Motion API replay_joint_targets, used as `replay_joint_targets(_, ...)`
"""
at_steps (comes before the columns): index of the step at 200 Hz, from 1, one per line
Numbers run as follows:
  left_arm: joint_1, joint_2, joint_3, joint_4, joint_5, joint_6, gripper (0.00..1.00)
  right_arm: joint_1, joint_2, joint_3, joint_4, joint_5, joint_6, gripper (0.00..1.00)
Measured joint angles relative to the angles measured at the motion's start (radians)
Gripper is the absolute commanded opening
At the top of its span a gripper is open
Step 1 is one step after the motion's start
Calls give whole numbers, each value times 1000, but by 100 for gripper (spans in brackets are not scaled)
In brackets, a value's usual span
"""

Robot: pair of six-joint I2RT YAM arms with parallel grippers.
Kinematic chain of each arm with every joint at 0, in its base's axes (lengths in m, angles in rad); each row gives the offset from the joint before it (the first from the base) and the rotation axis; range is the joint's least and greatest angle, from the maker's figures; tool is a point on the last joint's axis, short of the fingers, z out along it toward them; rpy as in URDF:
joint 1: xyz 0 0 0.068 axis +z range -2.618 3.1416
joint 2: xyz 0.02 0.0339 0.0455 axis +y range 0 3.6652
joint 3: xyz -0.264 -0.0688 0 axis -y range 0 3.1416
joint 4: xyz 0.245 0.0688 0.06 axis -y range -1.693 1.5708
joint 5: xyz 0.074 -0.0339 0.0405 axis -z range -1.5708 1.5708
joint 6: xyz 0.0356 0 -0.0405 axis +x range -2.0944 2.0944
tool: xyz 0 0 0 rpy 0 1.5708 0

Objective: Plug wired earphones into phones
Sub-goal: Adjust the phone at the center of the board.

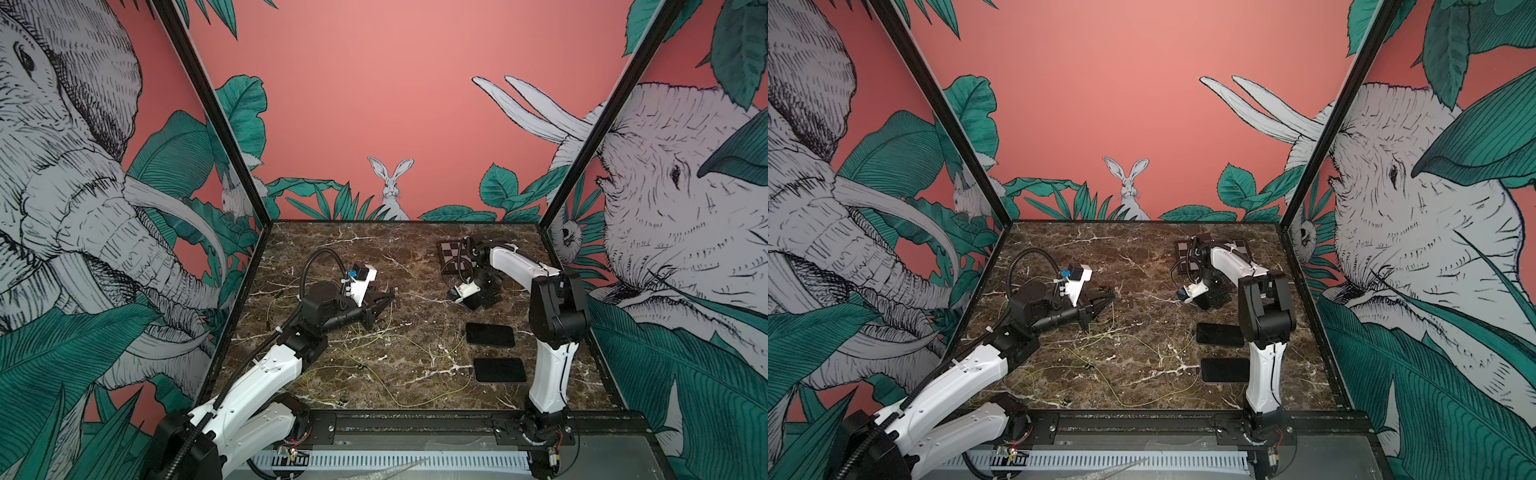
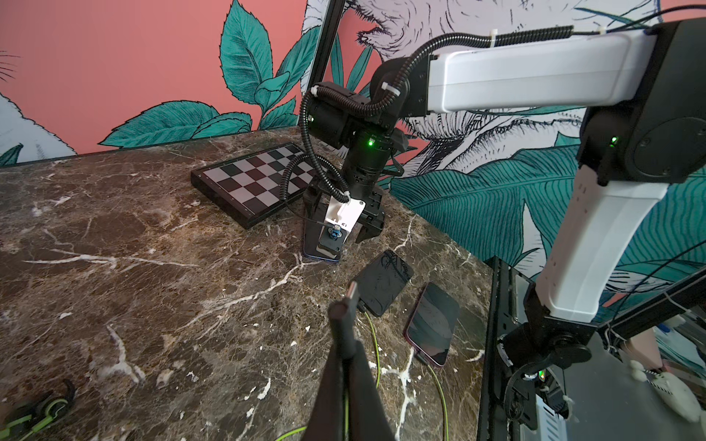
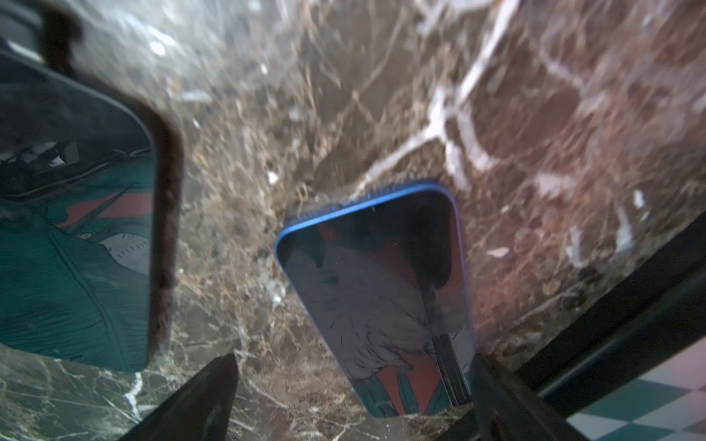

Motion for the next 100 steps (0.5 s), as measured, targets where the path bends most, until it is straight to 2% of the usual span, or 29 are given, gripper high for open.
replay_joint_targets(100, 0, 19, 0, 0, 1, 4, 0, -38, 93, 48, 40, 47, -88, 99)
